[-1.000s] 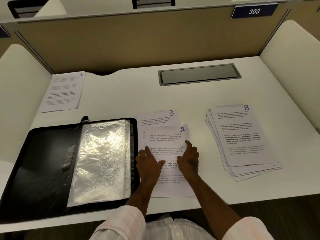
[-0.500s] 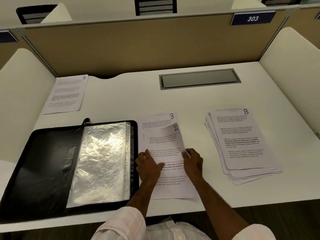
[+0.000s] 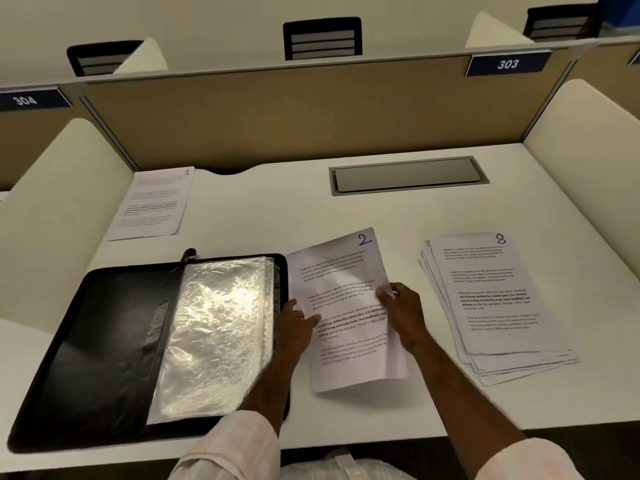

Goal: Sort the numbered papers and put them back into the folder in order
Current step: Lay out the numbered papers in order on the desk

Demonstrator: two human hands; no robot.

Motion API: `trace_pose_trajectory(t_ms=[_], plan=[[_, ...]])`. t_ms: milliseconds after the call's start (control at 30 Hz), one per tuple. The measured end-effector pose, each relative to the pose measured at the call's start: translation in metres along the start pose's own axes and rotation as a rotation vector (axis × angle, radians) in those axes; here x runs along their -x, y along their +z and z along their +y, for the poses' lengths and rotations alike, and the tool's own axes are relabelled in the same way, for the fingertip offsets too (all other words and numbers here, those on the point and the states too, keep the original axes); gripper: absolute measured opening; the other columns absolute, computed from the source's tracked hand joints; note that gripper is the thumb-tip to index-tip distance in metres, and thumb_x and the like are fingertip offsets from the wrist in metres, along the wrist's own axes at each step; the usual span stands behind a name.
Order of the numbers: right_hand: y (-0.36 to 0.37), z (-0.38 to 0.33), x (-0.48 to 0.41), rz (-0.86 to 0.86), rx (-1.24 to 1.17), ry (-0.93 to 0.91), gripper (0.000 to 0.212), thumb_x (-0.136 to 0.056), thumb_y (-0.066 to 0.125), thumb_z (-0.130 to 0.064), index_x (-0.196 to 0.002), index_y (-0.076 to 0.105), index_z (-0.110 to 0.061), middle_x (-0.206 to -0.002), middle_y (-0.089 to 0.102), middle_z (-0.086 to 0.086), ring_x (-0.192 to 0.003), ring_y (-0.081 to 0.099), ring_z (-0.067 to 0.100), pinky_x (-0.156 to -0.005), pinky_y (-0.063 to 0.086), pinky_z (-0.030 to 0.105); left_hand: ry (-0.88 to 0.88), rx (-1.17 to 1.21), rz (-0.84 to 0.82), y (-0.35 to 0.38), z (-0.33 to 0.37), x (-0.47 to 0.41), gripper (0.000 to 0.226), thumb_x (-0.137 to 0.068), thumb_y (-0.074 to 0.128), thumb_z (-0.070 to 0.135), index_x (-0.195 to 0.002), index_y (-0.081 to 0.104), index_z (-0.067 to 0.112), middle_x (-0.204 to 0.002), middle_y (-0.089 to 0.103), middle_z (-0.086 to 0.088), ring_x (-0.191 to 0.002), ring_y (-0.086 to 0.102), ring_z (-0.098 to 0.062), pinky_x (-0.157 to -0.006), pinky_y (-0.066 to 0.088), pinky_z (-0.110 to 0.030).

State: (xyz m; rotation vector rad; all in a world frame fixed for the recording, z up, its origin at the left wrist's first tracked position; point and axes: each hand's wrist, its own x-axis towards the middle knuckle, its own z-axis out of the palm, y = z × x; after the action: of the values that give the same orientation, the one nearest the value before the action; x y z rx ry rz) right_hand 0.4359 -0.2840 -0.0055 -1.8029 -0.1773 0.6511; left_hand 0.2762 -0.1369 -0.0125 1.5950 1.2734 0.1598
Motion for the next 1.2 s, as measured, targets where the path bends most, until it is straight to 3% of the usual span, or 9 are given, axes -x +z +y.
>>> trace_pose_trajectory(t_ms=[133, 200, 367, 500, 600, 833, 1000, 1100, 1200], plan=[[0.012, -0.022, -0.009, 0.004, -0.006, -0.019, 0.015, -0.093, 0.064, -0.021, -0.106, 0.062, -0.013, -0.097, 0.069, 0.003, -0.086, 0.068, 0.019, -0.071, 0.056, 0.03, 0.024, 0.128, -0.095, -0.027, -0.001, -0.019, 0.024, -0.084, 0.076, 0.016, -0.107, 0.07, 0.015, -0.106, 0.074, -0.008, -0.089, 0.071, -0.017, -0.084, 0.058, -0.036], [0.026, -0.034, -0.013, 0.005, 0.017, -0.026, 0.013, -0.092, 0.064, -0.023, -0.104, 0.062, -0.017, -0.097, 0.069, 0.001, -0.085, 0.067, 0.017, -0.069, 0.055, 0.028, 0.017, 0.174, -0.109, -0.045, 0.001, -0.03, 0.008, -0.083, 0.077, 0.018, -0.089, 0.073, 0.014, -0.094, 0.076, -0.005, -0.081, 0.073, -0.018, -0.078, 0.06, -0.036], [0.078, -0.06, -0.026, 0.03, 0.049, -0.03, 0.019, -0.09, 0.067, -0.027, -0.106, 0.066, -0.016, -0.099, 0.07, 0.0, -0.089, 0.068, 0.018, -0.078, 0.056, 0.033, 0.031, 0.205, -0.063, -0.106, 0.007, -0.068, 0.034, -0.084, 0.077, 0.025, -0.084, 0.066, -0.008, -0.082, 0.074, -0.012, -0.067, 0.065, -0.021, -0.062, 0.049, -0.032], [0.136, -0.083, -0.036, -0.061, 0.144, -0.047, 0.025, -0.088, 0.07, -0.023, -0.11, 0.068, -0.012, -0.097, 0.073, 0.005, -0.083, 0.068, 0.018, -0.068, 0.054, 0.029, 0.073, 0.202, -0.043, -0.168, 0.012, -0.107, 0.019, -0.085, 0.076, 0.024, -0.074, 0.07, 0.009, -0.075, 0.073, 0.0, -0.068, 0.064, -0.016, -0.059, 0.045, -0.027], [0.186, -0.1, -0.047, -0.091, 0.285, -0.061, 0.024, -0.087, 0.071, -0.022, -0.107, 0.07, -0.009, -0.098, 0.073, 0.007, -0.087, 0.068, 0.022, -0.078, 0.057, 0.039, 0.106, 0.171, -0.036, -0.215, 0.018, -0.142, 0.023, -0.085, 0.075, 0.021, -0.067, 0.065, 0.01, -0.063, 0.067, 0.009, -0.066, 0.064, -0.015, -0.058, 0.046, -0.025], [0.288, -0.149, -0.084, -0.031, 0.336, -0.118, 0.014, -0.091, 0.064, -0.022, -0.096, 0.072, -0.011, -0.093, 0.071, 0.002, -0.087, 0.066, 0.022, -0.08, 0.053, 0.033, 0.143, -0.047, 0.009, -0.307, 0.027, -0.228, 0.036, -0.085, 0.075, 0.032, -0.064, 0.063, 0.005, -0.064, 0.064, -0.007, -0.058, 0.054, -0.015, -0.058, 0.041, -0.024], [0.332, -0.165, -0.142, -0.011, 0.403, -0.129, 0.018, -0.093, 0.063, -0.021, -0.096, 0.072, -0.006, -0.094, 0.07, 0.005, -0.091, 0.065, 0.028, -0.084, 0.052, 0.036, 0.145, -0.151, -0.024, -0.329, 0.045, -0.295, 0.037, -0.089, 0.071, 0.03, -0.06, 0.059, 0.01, -0.073, 0.068, -0.015, -0.067, 0.058, -0.02, -0.072, 0.047, -0.032], [0.349, -0.17, -0.176, 0.022, 0.393, -0.112, 0.025, -0.091, 0.066, -0.023, -0.108, 0.071, -0.005, -0.105, 0.07, 0.006, -0.098, 0.063, 0.026, -0.091, 0.05, 0.036, 0.135, -0.187, 0.002, -0.33, 0.054, -0.331, 0.034, -0.087, 0.073, 0.032, -0.061, 0.06, 0.014, -0.068, 0.067, -0.007, -0.064, 0.06, -0.017, -0.07, 0.049, -0.03], [0.364, -0.172, -0.213, 0.042, 0.379, -0.083, 0.027, -0.088, 0.07, -0.025, -0.107, 0.071, -0.005, -0.105, 0.07, 0.007, -0.094, 0.063, 0.025, -0.085, 0.05, 0.033, 0.145, -0.23, 0.028, -0.326, 0.059, -0.372, 0.029, -0.085, 0.074, 0.036, -0.069, 0.065, 0.014, -0.07, 0.066, -0.002, -0.07, 0.062, -0.018, -0.071, 0.047, -0.027]])
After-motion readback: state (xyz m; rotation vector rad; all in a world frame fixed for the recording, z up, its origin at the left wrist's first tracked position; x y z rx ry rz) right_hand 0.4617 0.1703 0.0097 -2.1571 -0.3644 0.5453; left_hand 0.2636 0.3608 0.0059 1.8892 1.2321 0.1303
